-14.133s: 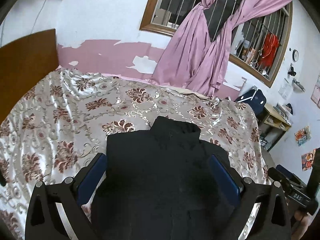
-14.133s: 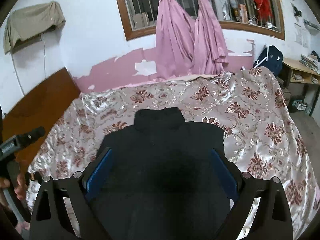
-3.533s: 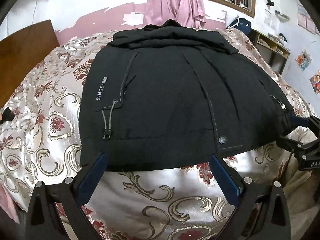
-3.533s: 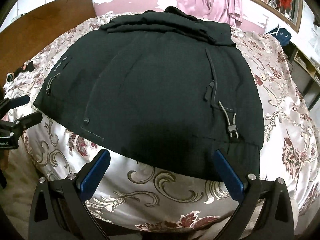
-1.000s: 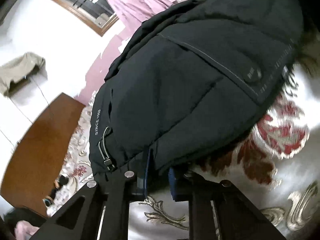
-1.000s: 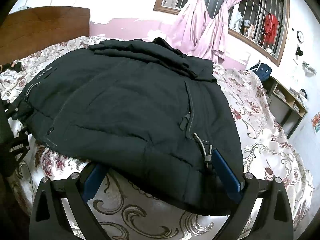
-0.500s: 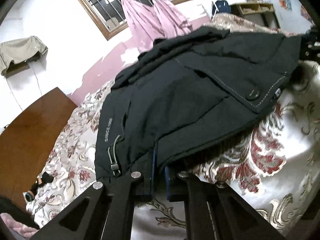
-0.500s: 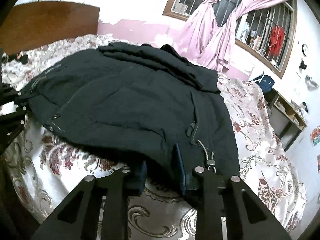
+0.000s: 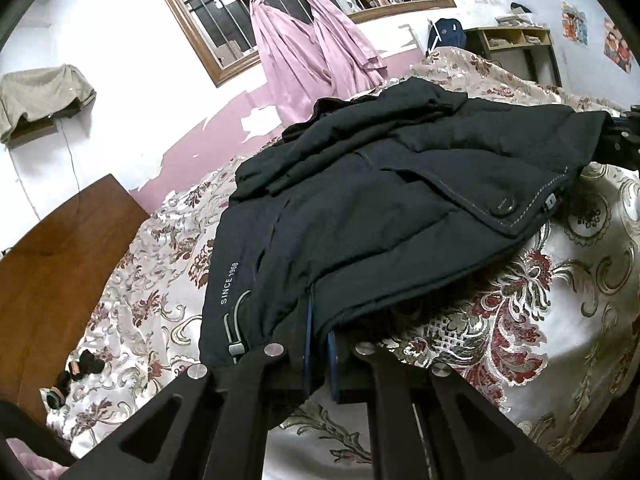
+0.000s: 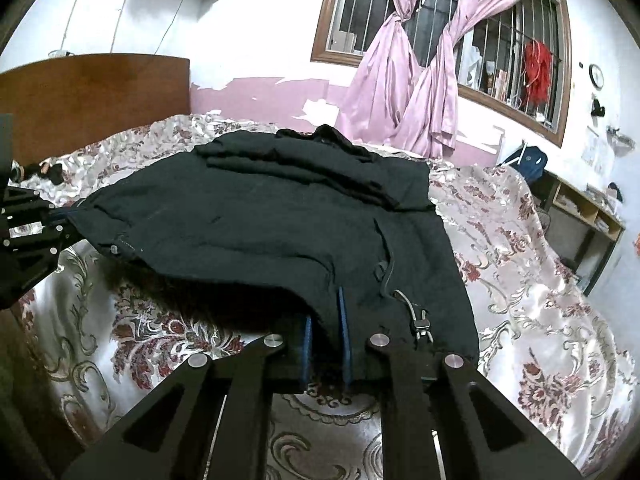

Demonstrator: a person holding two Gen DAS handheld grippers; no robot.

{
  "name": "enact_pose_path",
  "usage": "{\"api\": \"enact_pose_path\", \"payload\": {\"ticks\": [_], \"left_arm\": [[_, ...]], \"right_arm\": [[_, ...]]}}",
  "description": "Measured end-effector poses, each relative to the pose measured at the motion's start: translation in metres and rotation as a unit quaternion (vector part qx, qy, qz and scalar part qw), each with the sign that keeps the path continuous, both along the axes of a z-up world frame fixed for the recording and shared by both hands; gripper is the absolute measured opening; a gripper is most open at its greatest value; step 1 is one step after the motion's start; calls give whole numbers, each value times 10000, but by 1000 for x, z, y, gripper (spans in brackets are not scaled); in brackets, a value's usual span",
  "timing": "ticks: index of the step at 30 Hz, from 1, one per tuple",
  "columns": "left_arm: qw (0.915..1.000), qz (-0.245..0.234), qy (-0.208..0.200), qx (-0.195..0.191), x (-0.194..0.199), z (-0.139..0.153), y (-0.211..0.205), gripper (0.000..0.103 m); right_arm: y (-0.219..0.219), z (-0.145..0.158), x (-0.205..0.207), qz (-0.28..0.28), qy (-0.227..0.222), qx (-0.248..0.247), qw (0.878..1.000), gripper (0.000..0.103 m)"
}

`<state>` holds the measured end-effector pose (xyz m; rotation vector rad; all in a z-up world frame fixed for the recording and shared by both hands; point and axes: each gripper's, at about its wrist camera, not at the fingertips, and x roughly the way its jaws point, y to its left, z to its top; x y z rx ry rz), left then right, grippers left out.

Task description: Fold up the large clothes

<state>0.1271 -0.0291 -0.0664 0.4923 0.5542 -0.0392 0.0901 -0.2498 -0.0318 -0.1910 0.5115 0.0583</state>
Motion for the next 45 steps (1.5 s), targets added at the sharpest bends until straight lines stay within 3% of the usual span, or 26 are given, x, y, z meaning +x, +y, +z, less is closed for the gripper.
{"api": "enact_pose_path", "payload": {"ticks": [7,13,26,31,36,45], "left_arm": [[10000,36,12,53,-1,0,-2,6],[9999,30,61,-123,2,1,2,6],[9975,196,-425,-529,-15,16,9,6],[9966,76,-528,-624,-28,33,13,6],[9943,-128,-329,-1003,-44,55,23,6],[9917,-440,-446,-1125,-60,94,27,6]], "right_arm": [[-4,-2,3,102,-92,129,9998,8],[-5,-7,3,80,-71,197,9998,7],[7,-5,-8,-65,-270,-91,9996,5],[12,10,-20,-85,-518,-224,9984,5],[13,31,-39,-103,-763,-197,9968,4],[9,75,-69,-66,-1159,-197,9930,4]]}}
